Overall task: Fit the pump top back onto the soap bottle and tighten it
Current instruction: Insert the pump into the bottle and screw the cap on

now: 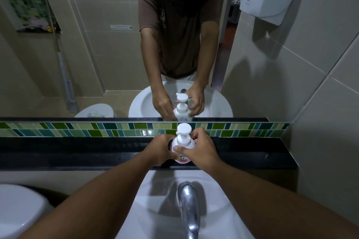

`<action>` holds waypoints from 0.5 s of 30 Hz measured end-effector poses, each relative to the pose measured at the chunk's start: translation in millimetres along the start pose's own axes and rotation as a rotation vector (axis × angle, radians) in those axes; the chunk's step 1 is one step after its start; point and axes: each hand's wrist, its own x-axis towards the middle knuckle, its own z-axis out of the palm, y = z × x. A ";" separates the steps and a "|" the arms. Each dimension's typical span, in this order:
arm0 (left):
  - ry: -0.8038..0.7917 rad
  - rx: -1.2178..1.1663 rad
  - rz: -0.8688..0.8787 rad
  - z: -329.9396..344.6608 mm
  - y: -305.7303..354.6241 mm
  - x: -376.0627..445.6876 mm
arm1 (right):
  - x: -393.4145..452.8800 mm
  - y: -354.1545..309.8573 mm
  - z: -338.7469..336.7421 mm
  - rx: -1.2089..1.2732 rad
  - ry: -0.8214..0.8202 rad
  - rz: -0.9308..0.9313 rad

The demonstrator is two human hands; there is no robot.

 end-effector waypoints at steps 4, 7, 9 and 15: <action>0.001 0.005 0.014 -0.5 -0.3 -0.2 | -1.9 0.5 -3.2 0.054 -0.066 -0.064; 0.008 0.013 0.002 -0.4 -0.2 0.0 | -1.5 -1.6 -6.5 -0.010 -0.100 -0.081; 0.009 0.008 -0.003 0.1 -0.6 0.3 | -1.7 -2.4 -6.4 -0.062 -0.122 -0.069; -0.007 0.014 0.022 -1.3 -1.3 0.3 | -0.7 -2.9 -3.1 0.047 -0.037 -0.001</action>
